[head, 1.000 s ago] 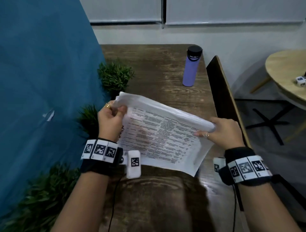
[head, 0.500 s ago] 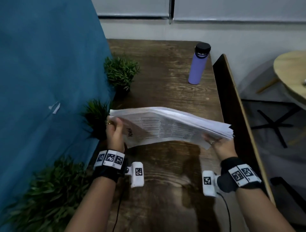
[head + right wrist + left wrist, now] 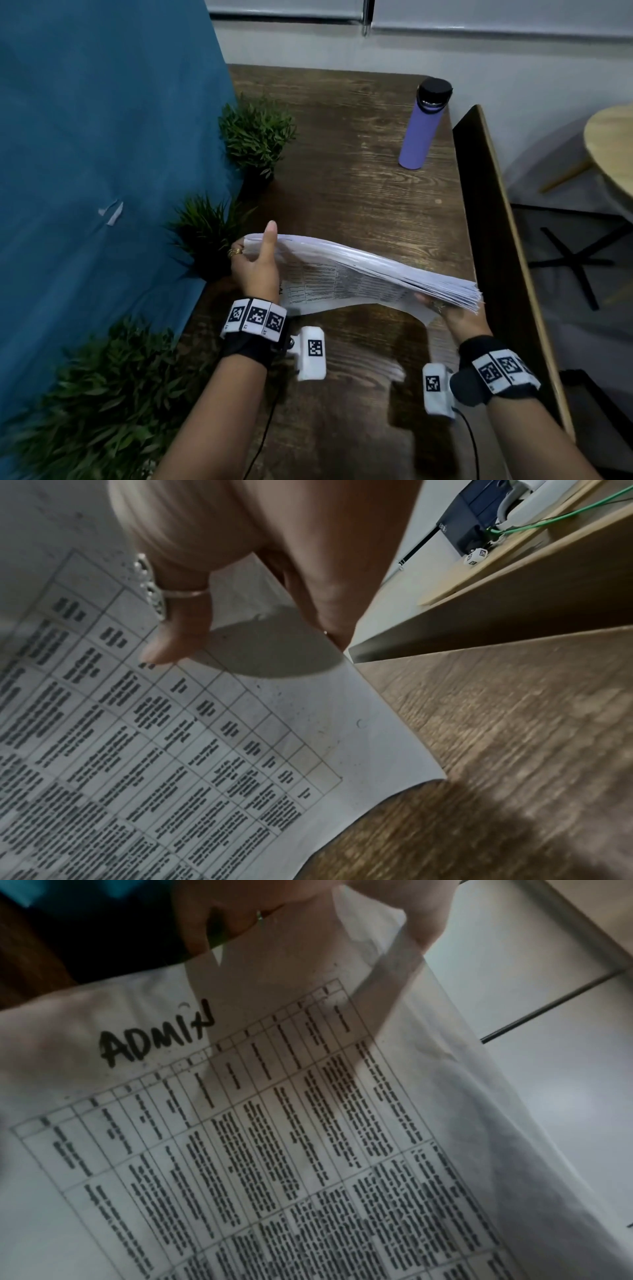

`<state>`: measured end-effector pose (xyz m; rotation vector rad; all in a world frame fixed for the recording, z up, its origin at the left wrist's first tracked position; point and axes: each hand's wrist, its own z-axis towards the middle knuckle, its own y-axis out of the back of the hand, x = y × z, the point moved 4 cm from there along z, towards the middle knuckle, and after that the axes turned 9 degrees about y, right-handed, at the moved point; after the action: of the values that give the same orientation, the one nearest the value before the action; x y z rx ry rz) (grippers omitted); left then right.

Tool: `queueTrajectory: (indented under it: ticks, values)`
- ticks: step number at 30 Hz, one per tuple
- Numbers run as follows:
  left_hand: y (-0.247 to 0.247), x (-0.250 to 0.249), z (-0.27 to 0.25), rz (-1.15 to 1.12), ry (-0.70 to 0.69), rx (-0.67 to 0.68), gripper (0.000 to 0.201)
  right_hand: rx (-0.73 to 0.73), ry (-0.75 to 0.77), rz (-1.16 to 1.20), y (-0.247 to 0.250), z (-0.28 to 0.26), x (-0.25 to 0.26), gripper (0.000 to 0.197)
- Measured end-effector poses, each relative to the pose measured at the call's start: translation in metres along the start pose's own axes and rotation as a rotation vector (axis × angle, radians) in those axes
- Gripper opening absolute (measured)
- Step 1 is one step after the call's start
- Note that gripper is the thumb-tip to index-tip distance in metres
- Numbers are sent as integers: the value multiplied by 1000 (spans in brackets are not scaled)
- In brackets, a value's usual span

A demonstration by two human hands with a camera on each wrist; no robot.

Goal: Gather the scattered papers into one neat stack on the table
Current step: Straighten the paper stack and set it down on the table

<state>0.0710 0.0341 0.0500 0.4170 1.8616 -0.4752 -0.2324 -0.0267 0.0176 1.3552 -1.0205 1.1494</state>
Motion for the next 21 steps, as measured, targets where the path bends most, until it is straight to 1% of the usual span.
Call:
queueTrajectory:
  ticks: [2, 5, 6, 10, 12, 14, 17, 18, 20, 21]
  values:
    - [0, 4, 4, 24, -29, -11, 24, 10, -7, 21, -1, -1, 1, 28]
    - [3, 4, 6, 78, -91, -35, 18, 22, 0, 69, -1, -1, 1, 30]
    - [4, 4, 7, 91, -108, -41, 18, 21, 6, 77, 0, 0, 1, 30]
    - [11, 1, 6, 115, -163, -48, 30, 43, 13, 61, 4, 5, 1, 29]
    - [10, 1, 5, 129, -183, -14, 29, 45, 8, 59, 5, 4, 4, 31]
    - [8, 2, 4, 137, -178, 37, 30, 37, -3, 67, 5, 4, 5, 39]
    - [8, 3, 2, 126, -194, 64, 40, 48, -4, 87, 5, 2, 4, 50]
    - [9, 4, 2, 133, -204, 65, 43, 53, -3, 87, 5, 2, 5, 48]
    - [10, 5, 1, 134, -207, 63, 47, 67, -1, 89, 5, 2, 4, 33]
    - [10, 5, 0, 130, -201, 61, 48, 71, 1, 89, 4, 2, 5, 32]
